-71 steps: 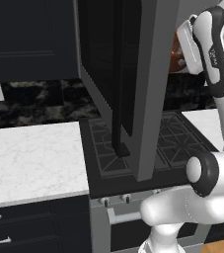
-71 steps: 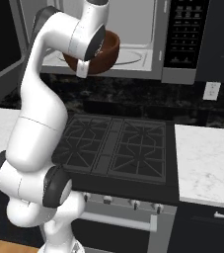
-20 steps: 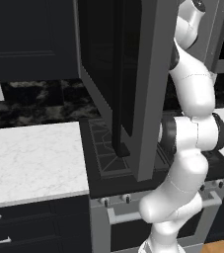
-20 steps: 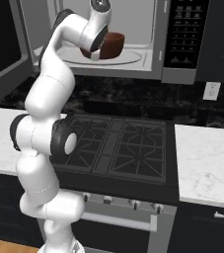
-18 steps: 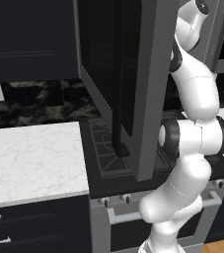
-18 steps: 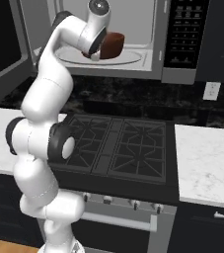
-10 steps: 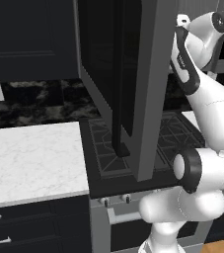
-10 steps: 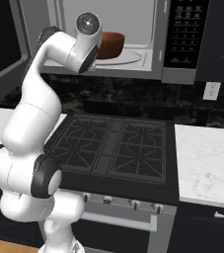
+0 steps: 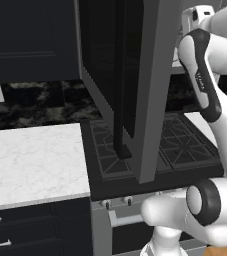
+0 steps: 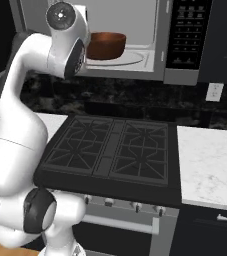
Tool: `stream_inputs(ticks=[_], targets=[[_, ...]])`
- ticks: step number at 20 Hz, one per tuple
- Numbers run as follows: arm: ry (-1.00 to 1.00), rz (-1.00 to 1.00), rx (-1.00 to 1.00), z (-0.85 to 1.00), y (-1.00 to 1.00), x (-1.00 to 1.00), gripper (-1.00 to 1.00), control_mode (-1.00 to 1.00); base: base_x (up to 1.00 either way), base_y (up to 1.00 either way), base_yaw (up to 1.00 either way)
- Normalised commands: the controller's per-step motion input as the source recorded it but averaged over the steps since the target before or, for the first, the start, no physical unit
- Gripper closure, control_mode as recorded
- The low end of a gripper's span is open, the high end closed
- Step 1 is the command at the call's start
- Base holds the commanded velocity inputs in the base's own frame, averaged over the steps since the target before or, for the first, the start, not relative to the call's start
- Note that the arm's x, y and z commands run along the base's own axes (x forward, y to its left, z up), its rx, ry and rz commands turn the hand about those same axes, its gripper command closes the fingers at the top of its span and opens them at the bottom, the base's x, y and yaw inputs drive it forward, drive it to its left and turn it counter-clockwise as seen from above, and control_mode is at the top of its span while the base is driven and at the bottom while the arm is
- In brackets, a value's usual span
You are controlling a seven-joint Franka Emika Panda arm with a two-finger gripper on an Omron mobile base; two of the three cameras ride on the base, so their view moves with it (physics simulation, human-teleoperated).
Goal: Open the microwave, place the bowl with waffle inside the microwave, then close the microwave door and turn it on.
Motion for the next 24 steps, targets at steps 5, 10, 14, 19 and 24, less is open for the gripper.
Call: stream_inputs(ticks=[5,10,14,19,24], targets=[[0.02,-0.1,-0.12,0.11,-0.18,-1.0,-1.0,-1.0,0.0,0.0,0.0],[-0.04,-0.04,-0.15,-0.37,-0.27,-0.99,-1.0,-1.0,0.0,0.0,0.0],[-0.1,-0.04,-0.19,-0.77,-0.02,-0.83,-1.0,-1.0,0.0,0.0,0.0],[-0.04,-0.06,-0.14,-0.31,0.0,-0.97,-1.0,-1.0,0.0,0.0,0.0],[0.04,-0.11,-0.08,0.04,0.0,-0.89,-1.0,-1.0,0.0,0.0,0.0]])
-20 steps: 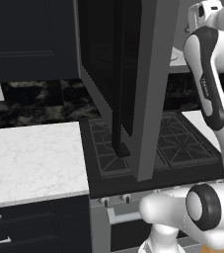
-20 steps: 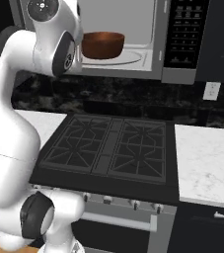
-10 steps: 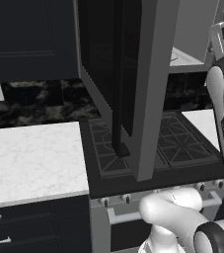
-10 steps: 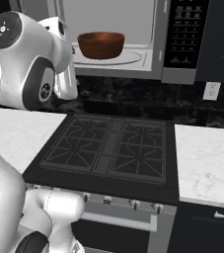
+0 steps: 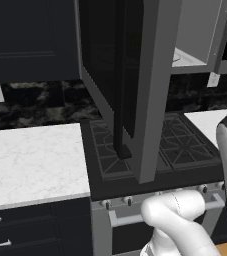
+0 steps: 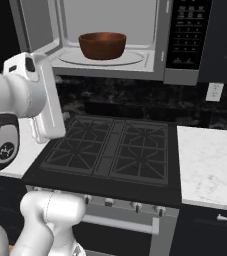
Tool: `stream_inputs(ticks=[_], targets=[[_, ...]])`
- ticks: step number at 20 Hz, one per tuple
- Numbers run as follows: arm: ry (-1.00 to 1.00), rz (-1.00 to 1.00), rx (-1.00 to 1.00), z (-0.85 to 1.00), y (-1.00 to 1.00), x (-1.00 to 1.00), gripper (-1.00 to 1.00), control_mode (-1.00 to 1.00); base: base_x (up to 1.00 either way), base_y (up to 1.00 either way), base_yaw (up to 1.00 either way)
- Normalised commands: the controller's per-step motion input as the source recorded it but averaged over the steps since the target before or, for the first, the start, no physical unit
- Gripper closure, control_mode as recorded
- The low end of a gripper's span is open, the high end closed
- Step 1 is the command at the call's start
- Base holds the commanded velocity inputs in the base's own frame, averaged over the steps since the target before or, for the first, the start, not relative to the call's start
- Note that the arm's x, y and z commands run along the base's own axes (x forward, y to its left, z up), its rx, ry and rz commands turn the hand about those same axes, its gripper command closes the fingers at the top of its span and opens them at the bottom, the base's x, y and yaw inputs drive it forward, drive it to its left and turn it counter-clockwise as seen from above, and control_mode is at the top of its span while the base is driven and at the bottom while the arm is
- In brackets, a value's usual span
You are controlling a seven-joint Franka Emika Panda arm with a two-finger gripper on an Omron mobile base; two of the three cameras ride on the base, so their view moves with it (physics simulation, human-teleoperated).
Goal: Open the microwave, place the bowl with waffle inside the microwave, then close the microwave door and turn it on.
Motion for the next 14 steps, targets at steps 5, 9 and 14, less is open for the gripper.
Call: stream_inputs(ticks=[5,9,14], targets=[[0.13,-0.17,-0.12,0.19,0.0,-0.59,-1.0,-1.0,0.0,0.0,0.0],[0.13,-0.18,-0.08,0.24,0.0,-0.53,-1.0,-1.0,0.0,0.0,0.0],[0.1,-0.14,-0.02,0.09,-0.05,-0.68,-1.0,-1.0,0.0,0.0,0.0]])
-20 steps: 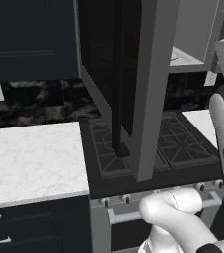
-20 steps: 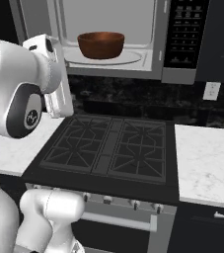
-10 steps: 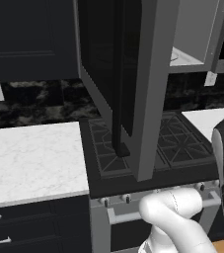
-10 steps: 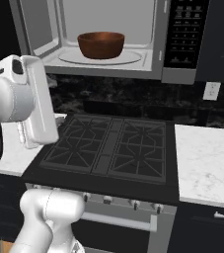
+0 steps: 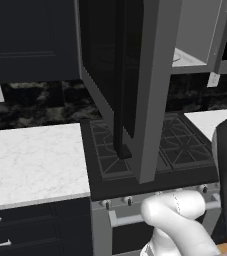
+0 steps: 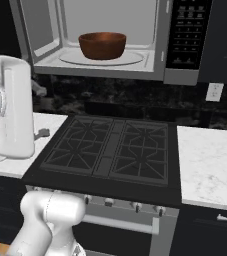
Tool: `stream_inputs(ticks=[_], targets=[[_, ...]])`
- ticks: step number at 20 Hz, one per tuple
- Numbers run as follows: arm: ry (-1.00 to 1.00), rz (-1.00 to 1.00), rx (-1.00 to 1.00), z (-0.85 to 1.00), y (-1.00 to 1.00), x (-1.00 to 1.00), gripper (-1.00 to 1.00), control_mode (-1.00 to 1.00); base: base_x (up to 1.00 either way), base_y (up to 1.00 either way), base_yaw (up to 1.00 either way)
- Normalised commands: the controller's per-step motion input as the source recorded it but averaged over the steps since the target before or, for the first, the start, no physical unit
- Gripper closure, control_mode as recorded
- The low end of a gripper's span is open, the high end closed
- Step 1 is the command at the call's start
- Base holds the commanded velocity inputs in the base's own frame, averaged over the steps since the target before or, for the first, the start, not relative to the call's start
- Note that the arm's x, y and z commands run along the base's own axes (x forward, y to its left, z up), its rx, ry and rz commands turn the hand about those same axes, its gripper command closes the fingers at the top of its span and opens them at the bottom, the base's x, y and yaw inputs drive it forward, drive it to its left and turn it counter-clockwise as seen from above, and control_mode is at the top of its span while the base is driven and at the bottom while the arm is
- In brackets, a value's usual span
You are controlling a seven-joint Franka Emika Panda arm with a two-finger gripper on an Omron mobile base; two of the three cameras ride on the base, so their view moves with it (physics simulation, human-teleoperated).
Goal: Open the microwave, place the bowl with waffle inside the microwave, then close the microwave door and turn it on.
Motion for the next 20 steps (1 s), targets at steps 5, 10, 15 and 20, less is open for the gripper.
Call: stream_inputs(ticks=[5,10,15,20], targets=[[0.02,-0.08,-0.01,0.0,-0.04,-0.8,-1.0,-1.0,0.0,0.0,0.0],[0.0,-0.06,-0.07,0.0,0.06,-0.58,-1.0,-1.0,0.0,0.0,0.0],[0.0,0.0,-0.09,0.0,0.4,-0.17,-1.0,-1.0,0.0,0.0,0.0],[-0.01,-0.02,-0.09,0.05,0.58,0.0,-1.0,-1.0,0.0,0.0,0.0]])
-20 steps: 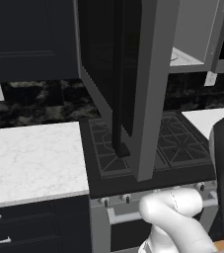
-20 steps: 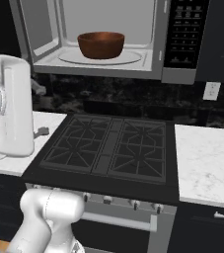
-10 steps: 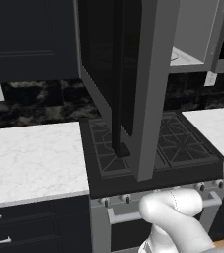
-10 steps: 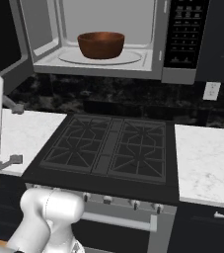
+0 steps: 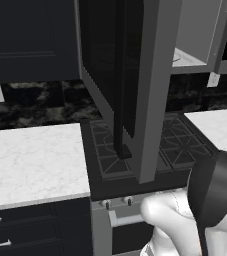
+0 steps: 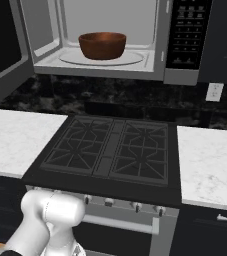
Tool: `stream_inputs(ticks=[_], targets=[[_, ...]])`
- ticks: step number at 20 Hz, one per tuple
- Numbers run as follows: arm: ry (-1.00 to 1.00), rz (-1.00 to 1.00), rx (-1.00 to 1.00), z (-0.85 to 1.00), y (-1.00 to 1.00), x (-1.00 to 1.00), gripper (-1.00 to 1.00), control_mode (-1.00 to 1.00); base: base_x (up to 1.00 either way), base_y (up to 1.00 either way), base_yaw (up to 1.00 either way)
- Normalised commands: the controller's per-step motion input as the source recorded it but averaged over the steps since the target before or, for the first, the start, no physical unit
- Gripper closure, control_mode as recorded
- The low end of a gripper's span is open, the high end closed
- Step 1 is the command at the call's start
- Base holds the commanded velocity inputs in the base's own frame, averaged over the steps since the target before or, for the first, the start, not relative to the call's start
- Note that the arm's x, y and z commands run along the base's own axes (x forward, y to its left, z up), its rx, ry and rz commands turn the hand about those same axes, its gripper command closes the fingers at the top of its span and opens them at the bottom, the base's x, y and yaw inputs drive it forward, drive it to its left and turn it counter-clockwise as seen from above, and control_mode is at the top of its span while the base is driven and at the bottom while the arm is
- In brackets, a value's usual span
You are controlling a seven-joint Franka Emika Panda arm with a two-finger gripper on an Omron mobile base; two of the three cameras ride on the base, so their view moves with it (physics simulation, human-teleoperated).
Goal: Open the microwave, place the bowl with waffle inside the microwave, then close the microwave door and turn it on.
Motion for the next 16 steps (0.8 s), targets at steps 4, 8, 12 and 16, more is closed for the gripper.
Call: stream_inputs(ticks=[4,8,12,16], targets=[[-0.13,-0.02,-0.1,0.17,0.59,0.0,-1.0,-1.0,0.0,0.0,0.0],[-0.27,-0.02,-0.09,0.2,0.49,-0.07,-1.0,-1.0,0.0,0.0,0.0],[-0.45,-0.05,-0.05,0.09,0.39,-0.26,-1.0,-1.0,0.0,0.0,0.0],[-0.45,-0.1,-0.05,0.01,0.37,-0.27,-1.0,-1.0,0.0,0.0,0.0]])
